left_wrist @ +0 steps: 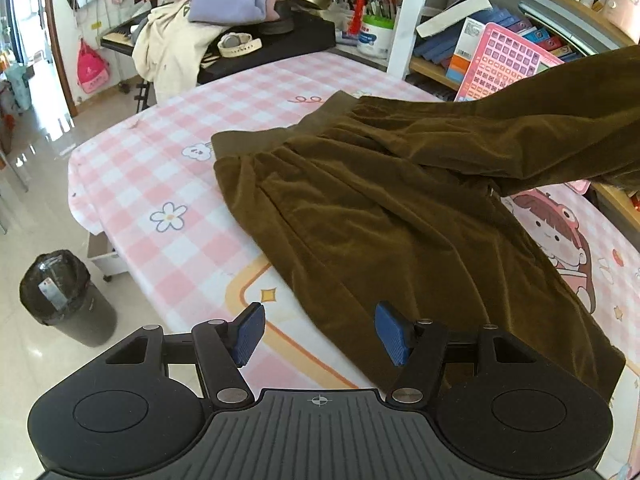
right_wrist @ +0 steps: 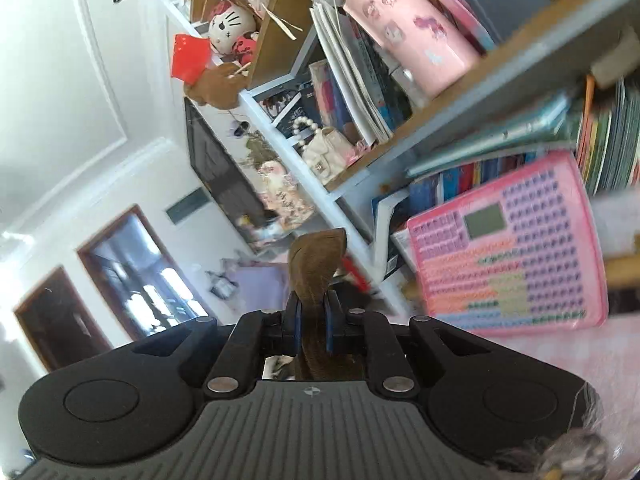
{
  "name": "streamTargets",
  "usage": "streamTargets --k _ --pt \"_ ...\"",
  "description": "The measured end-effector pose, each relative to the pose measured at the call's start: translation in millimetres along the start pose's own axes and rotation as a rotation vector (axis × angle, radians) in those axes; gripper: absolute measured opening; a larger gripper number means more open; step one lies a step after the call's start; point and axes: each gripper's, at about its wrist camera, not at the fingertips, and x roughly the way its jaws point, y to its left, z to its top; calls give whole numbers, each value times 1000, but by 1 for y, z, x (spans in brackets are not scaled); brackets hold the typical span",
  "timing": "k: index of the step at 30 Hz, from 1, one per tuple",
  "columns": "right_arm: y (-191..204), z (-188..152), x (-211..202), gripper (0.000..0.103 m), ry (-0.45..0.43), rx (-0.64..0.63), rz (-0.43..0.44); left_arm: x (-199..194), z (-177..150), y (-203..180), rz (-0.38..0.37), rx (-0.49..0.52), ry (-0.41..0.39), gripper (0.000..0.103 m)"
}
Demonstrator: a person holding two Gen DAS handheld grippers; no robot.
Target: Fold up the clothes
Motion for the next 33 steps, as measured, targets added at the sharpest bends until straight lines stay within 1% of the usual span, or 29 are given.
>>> streamTargets --k 1,2,4,5,6,7,10,13,15,19,20,21,22,24,25,27,28,30,31,33 --pt "-3 4 6 10 -6 -3 -65 -1 0 -1 -2 5 -4 62" --pt "-9 8 15 12 -7 -5 -166 -3 0 -3 -3 10 -8 62" --pt "-35 11 42 32 37 -32 -481 -6 -1 -3 -4 13 -16 62" --pt "-50 10 52 52 75 -44 -616 -8 -1 -3 -2 11 -20 62" --pt "-63 7 58 52 122 -38 -705 -10 -2 -2 1 9 -25 62" --pt "-74 3 58 52 149 -25 -743 -11 -3 0 5 2 -28 62" --pt "-93 -16 40 52 187 19 -748 -10 -6 11 22 -54 -17 63" --pt "-99 -42 27 51 282 30 -769 -5 -8 16 21 -86 12 63" --pt "-100 -57 24 51 328 50 -741 -4 -9 12 10 -65 14 63" --pt "-92 -81 33 48 371 76 -705 -8 -8 1 -1 -14 -1 63" --pt "-91 -86 37 38 384 76 -705 -9 -8 0 -1 -10 -4 63" --pt "-91 -90 44 23 403 63 -722 -10 -8 1 0 -10 -6 63" --pt "-89 -91 51 16 422 46 -729 -11 -8 1 1 -13 -9 63" --pt "-81 -83 60 10 450 1 -694 -12 -9 2 5 -17 -11 63" --pt "-70 -69 57 10 414 2 -641 -12 -9 2 7 -18 -11 63" --pt "-41 -34 31 8 269 5 -469 -13 -10 5 11 -25 -10 63" --pt "-31 -21 19 8 241 -6 -437 -13 -11 7 13 -33 -11 63" --pt "-29 -13 5 8 290 -35 -481 -12 -11 11 12 -58 -11 63" --pt "-32 -15 1 8 339 -50 -523 -11 -12 14 10 -69 -10 63" --pt "-58 -41 3 8 518 -72 -667 -9 -12 15 -1 -76 -5 63"
